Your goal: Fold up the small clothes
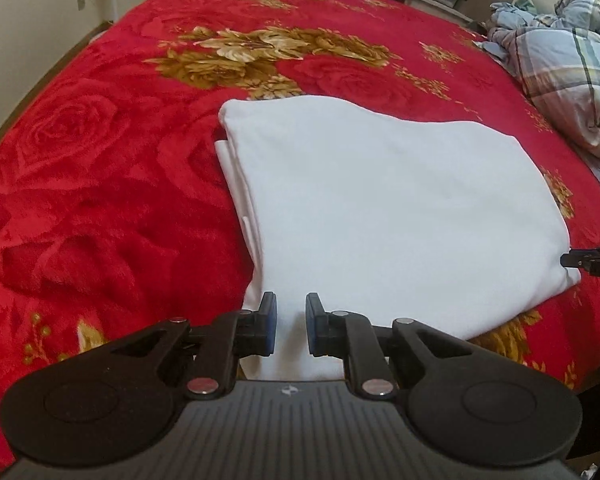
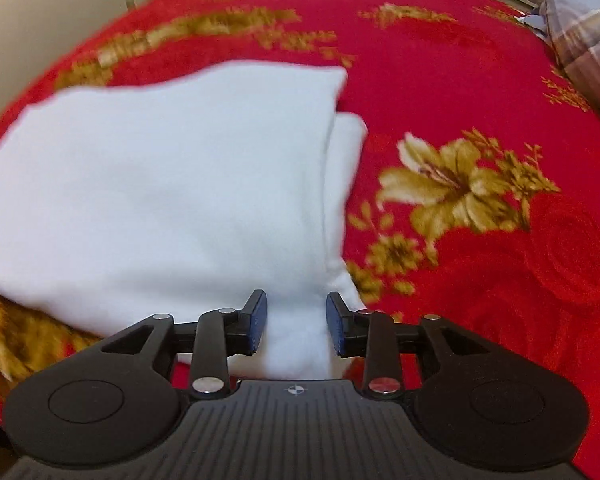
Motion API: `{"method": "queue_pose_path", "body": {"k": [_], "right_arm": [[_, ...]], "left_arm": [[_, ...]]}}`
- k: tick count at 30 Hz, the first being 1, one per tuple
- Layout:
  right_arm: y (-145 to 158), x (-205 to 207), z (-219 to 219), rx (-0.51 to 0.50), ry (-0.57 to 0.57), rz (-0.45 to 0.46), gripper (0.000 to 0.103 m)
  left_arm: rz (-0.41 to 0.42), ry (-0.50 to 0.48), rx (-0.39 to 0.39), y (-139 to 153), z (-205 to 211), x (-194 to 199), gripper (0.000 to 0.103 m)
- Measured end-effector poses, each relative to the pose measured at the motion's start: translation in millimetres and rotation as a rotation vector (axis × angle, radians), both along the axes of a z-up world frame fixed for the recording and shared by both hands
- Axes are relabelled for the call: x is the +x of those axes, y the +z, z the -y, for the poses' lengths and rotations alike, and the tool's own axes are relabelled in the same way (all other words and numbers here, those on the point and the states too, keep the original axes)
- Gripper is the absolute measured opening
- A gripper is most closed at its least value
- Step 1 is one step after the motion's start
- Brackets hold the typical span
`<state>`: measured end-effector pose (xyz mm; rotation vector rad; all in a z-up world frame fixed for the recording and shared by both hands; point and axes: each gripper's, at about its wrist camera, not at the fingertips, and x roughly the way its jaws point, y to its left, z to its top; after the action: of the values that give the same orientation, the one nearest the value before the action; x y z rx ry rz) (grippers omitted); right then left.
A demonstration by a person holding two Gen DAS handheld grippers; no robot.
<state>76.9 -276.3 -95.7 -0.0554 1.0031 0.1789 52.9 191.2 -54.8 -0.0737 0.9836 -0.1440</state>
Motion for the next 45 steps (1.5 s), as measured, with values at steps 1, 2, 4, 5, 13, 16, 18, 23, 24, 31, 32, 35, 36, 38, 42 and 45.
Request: {"method": "queue_pose_path", "body": {"k": [1,2,4,5,13,16,18,23,24,31,32,35,36,38,42,45], "right_arm": [[2.1,0.4,0.2,0.004,-0.004,0.004,0.034],[5.3,-1.3,1.6,0.013,-0.01,0.012,0.035],[8.6,-2.7,4.5,0.029,-0.023,0.03,0.035],[10.0,-3.2,5.4,0.037,-0.025,0.041,0.035],[-0.6,1.2,3.9,-0.014,-0.017,0.018,0.036],[3.5,1.3,3.9,-0.003,-0.031,0.024,0.036],[6.3,1.3,5.5,0.007,-0.042,0.031,0.036],[8.6,2.2,9.0,0.01,-0.062,0.036,0.036],[9.9,1.8,9.1,0.011,-0.062,0.039,0.036],[19.7,-0.7,13.9,0.041,-0.072,0.062,0.036],[20.9,-0.9,14.5,0.045,-0.071,0.064,0.036],[26.5,-1.3,16.5,0.061,-0.077,0.074,0.036],[28.5,-1.3,17.1,0.069,-0.079,0.077,0.036],[32.2,-2.5,17.9,0.083,-0.085,0.083,0.036],[37.2,-4.8,14.7,0.1,-0.076,0.086,0.036],[41.6,-5.6,10.7,0.11,-0.059,0.095,0.036]], "left_arm": [[0.004,0.0,-0.004,-1.2,-1.5,-1.3,0.016],[0.007,0.0,-0.006,-1.0,-1.1,-1.4,0.016],[0.01,0.0,-0.007,0.5,0.8,-0.9,0.016],[0.009,0.0,-0.007,0.5,1.2,-0.7,0.016],[0.012,-0.003,-0.019,-0.3,5.2,2.7,0.017],[0.014,0.0,-0.041,-0.7,5.1,4.3,0.016],[0.006,0.002,-0.052,-3.3,4.4,6.4,0.017],[-0.09,0.03,-0.034,-30.2,-0.3,20.2,0.016],[-0.085,0.029,-0.032,-29.7,0.0,20.8,0.016],[0.015,0.085,-0.061,-0.8,-4.0,-5.6,0.021],[0.022,0.101,-0.085,3.1,-4.9,-12.3,0.022],[0.049,0.157,-0.134,10.8,-3.1,-33.4,0.022],[0.057,0.176,-0.143,11.9,-1.4,-39.5,0.022],[0.075,0.227,-0.183,12.8,-0.9,-52.9,0.023],[0.087,0.352,-0.272,6.5,-4.7,-74.8,0.03],[0.074,0.43,-0.338,-2.2,-11.9,-81.4,0.03]]}}
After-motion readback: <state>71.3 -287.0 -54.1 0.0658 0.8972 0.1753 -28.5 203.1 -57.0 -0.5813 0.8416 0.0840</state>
